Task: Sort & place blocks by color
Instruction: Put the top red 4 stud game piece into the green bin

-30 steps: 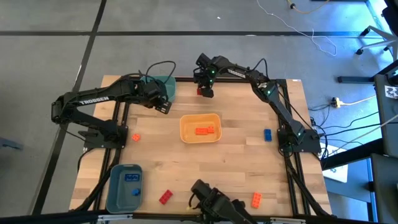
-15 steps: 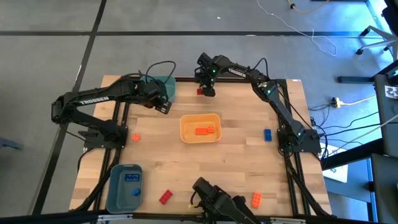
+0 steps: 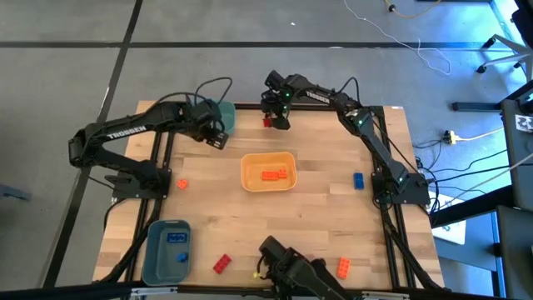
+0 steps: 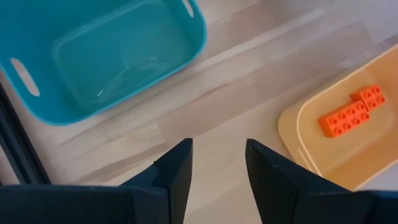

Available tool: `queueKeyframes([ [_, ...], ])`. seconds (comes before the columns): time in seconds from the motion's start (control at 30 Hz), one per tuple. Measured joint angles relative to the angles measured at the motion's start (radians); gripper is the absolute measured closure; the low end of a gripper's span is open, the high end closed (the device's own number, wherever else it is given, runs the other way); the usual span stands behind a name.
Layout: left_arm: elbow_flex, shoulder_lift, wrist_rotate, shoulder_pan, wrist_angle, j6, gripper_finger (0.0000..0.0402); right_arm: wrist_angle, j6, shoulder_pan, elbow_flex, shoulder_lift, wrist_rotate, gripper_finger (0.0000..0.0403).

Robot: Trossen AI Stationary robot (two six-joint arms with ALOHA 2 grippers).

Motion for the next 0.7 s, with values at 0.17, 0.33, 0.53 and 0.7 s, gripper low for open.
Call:
queueKeyframes([
  [0.17,0.0,0.0,0.001,0.019,0.0,0.0,0.026,0.026,0.003,-0.012,0.0,0.008,-0.041,0.0162],
  [0.33,0.0,0.0,0.001,0.023,0.0,0.0,0.026,0.025,0.001,-0.014,0.0,0.013,-0.057,0.0162],
  [0.53,0.0,0.0,0.001,0.023,0.0,0.001,0.026,0.025,0.007,-0.017,0.0,0.013,-0.072,0.0162],
  [0.7,0.0,0.0,0.001,0.023,-0.001,0.001,0.026,0.026,0.049,-0.028,-0.016,0.018,-0.101,0.0162],
])
